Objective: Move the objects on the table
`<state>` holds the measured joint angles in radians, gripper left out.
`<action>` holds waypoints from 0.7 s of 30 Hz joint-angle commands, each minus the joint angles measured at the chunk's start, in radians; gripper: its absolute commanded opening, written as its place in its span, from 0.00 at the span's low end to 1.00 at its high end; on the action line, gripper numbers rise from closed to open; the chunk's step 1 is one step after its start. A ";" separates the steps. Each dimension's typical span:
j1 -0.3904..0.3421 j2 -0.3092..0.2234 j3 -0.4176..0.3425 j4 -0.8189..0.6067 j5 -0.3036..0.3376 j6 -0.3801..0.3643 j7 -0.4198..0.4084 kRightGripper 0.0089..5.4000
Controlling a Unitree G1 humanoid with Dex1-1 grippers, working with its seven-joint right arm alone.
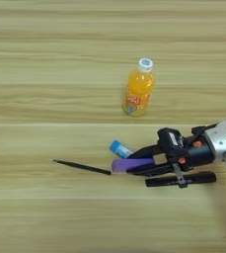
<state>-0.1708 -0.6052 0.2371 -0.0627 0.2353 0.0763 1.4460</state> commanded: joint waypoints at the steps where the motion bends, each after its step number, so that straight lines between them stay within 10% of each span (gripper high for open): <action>1: -0.056 -0.006 0.012 -0.003 -0.009 -0.010 -0.024 0.14; 21: -0.104 0.035 0.105 0.151 -0.084 -0.032 -0.007 0.14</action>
<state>-0.2105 -0.5628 0.3577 0.0982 0.1599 0.0728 1.4710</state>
